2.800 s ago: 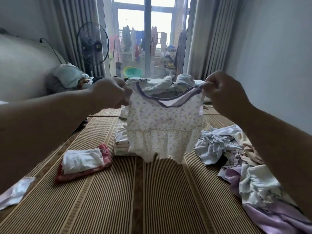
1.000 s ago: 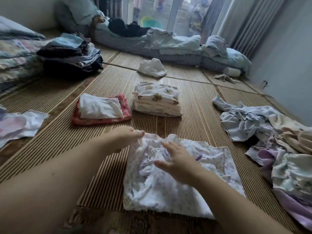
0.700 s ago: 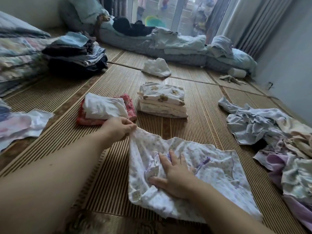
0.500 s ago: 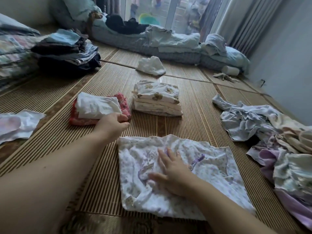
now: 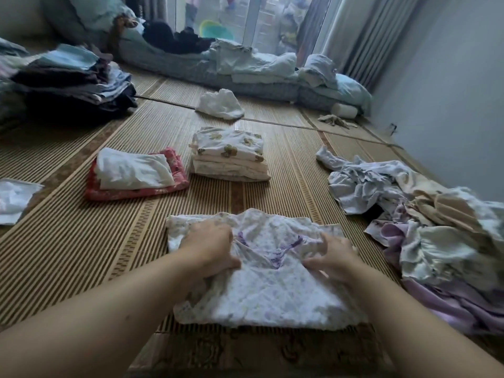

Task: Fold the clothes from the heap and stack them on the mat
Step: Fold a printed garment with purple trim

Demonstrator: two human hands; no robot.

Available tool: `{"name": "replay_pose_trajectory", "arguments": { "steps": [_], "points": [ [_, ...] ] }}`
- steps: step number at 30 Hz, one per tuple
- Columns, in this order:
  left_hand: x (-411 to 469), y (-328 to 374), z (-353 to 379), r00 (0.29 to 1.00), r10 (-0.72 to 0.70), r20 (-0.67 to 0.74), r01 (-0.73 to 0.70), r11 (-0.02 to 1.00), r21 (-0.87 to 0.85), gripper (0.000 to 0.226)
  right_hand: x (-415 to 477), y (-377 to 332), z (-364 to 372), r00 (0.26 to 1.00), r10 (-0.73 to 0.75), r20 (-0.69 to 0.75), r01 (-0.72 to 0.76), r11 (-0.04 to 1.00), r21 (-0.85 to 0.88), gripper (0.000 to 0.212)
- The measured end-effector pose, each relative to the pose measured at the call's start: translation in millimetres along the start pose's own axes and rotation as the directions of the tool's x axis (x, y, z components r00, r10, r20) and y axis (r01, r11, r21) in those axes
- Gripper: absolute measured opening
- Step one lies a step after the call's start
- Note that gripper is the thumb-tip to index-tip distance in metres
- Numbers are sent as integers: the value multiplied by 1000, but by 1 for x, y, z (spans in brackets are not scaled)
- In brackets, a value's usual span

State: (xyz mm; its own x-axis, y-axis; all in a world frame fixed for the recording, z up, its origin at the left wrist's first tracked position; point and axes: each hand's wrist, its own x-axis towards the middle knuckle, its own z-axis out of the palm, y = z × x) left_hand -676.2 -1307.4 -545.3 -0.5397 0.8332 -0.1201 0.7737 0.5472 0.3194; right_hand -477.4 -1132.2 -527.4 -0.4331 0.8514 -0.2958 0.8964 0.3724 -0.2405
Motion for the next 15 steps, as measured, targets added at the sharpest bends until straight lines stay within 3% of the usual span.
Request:
{"name": "replay_pose_trajectory", "arguments": {
  "steps": [2, 4, 8, 10, 15],
  "points": [
    [4, -3, 2, 997, -61, 44, 67, 985, -158, 84, 5, 2, -1, 999, -45, -5, 45, 996, 72, 61],
    [8, -4, 1, 993, -94, 74, 106, 975, -193, 88, 5, 2, -1, 990, -122, -66, 129, 985, 117, 21],
    [13, -10, -8, 988, -93, 123, 111, 982, -152, 27, -1, 16, 0, 963, -194, -187, 238, 937, 256, 20],
    [13, -15, -15, 987, -71, 147, 93, 985, -146, 23, -4, 24, -4, 953, -199, -229, 281, 865, 416, 19],
    [13, -27, -52, 995, 23, 99, 25, 888, -459, 15, -2, 25, -19, 907, -186, -379, 405, 635, 658, 22]
  ]
}}
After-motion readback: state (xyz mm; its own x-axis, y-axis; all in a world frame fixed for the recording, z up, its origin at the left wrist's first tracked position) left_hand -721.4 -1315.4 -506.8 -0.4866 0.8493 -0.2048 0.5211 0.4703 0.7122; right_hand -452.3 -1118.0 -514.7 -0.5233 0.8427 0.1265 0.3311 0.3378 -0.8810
